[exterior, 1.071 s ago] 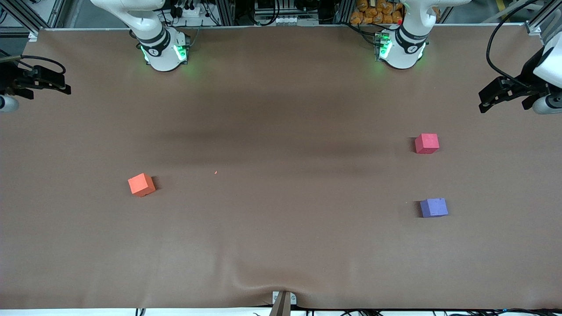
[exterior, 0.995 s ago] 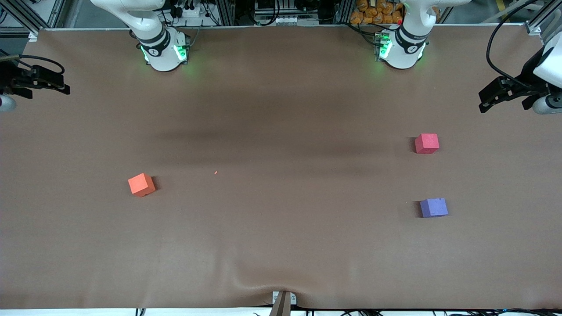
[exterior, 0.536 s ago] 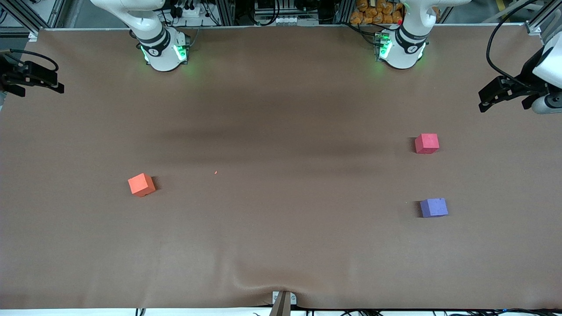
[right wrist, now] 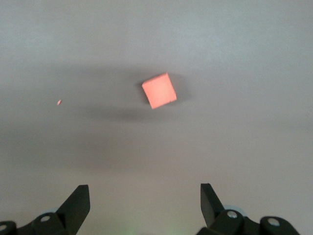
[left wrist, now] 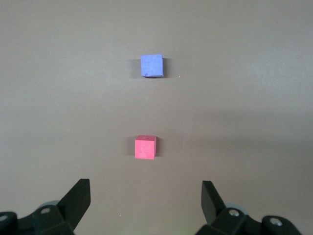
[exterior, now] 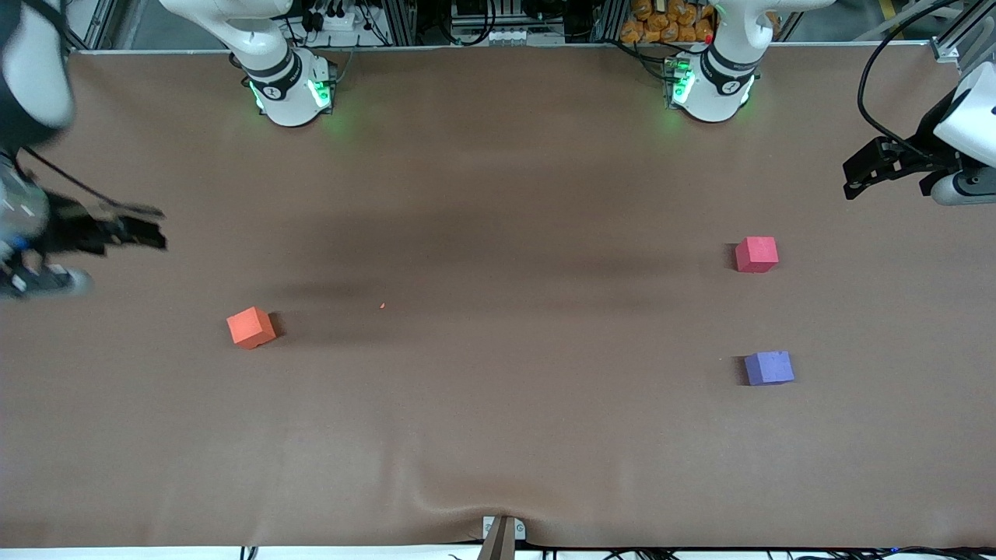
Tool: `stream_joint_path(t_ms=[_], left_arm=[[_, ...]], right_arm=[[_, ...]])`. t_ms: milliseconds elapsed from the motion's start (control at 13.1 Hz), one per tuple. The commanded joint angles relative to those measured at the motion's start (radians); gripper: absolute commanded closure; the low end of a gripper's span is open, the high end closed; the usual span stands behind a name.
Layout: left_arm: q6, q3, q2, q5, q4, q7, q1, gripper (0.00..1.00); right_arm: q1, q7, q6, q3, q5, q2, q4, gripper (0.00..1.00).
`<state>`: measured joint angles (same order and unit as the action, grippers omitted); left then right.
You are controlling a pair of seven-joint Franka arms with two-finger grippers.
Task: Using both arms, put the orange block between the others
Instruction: 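Lower the right gripper over the orange cube and close it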
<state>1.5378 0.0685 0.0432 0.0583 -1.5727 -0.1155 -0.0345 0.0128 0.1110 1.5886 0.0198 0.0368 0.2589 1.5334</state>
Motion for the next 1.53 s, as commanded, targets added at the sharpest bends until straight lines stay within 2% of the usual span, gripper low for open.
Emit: stream_joint_path(t_ms=[0, 153, 536, 1378, 1454], left_arm=[[-0.007, 0.004, 0.001, -0.018, 0.005, 0.022, 0.007, 0.00], [-0.007, 0.005, 0.004, -0.018, 0.000, 0.022, 0.007, 0.00], [-0.010, 0.008, 0.004, -0.018, -0.004, 0.022, 0.001, 0.00], [0.007, 0.010, -0.009, -0.018, -0.023, 0.020, 0.005, 0.00], [0.007, 0.010, -0.006, -0.018, -0.030, 0.020, 0.007, 0.00]], right_arm=[[-0.001, 0.021, 0.118, 0.002, 0.012, 0.135, 0.037, 0.00], [-0.010, 0.123, 0.241, 0.002, 0.012, 0.222, 0.073, 0.00], [-0.010, 0.303, 0.384, 0.002, 0.012, 0.364, 0.073, 0.00], [-0.016, 0.308, 0.402, 0.002, 0.012, 0.418, 0.088, 0.00], [-0.017, 0.308, 0.401, 0.002, 0.012, 0.418, 0.088, 0.08]])
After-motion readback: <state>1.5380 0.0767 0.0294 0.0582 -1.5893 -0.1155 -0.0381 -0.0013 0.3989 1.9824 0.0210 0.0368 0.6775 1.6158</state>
